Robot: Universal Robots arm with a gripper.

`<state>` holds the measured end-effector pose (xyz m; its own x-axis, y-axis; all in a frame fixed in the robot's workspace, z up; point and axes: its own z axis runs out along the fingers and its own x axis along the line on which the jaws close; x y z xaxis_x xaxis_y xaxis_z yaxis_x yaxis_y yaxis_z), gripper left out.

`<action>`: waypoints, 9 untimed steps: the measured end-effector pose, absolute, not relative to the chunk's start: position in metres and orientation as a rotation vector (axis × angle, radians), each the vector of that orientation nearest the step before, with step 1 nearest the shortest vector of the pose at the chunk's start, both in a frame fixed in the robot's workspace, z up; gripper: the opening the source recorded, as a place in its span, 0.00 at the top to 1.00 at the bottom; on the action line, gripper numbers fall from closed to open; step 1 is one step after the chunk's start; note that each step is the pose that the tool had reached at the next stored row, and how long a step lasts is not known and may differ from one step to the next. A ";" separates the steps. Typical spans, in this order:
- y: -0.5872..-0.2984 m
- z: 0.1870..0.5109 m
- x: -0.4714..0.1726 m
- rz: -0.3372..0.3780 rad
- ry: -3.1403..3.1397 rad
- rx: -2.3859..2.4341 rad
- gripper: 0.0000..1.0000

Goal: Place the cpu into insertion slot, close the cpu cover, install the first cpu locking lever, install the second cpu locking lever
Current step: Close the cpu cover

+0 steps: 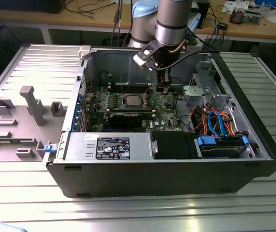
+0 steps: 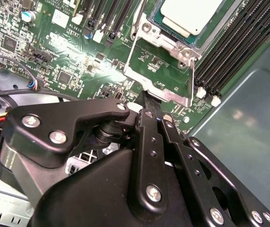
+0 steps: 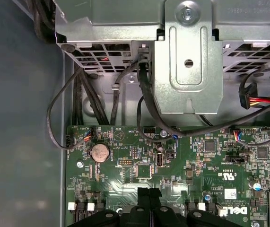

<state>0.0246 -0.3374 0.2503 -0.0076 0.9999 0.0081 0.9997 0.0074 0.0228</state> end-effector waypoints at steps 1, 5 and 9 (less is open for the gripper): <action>-0.337 0.250 0.024 0.034 2.222 2.206 0.89; -0.337 0.250 0.021 0.034 2.222 2.206 0.89; -0.337 0.250 0.019 0.034 2.222 2.206 0.89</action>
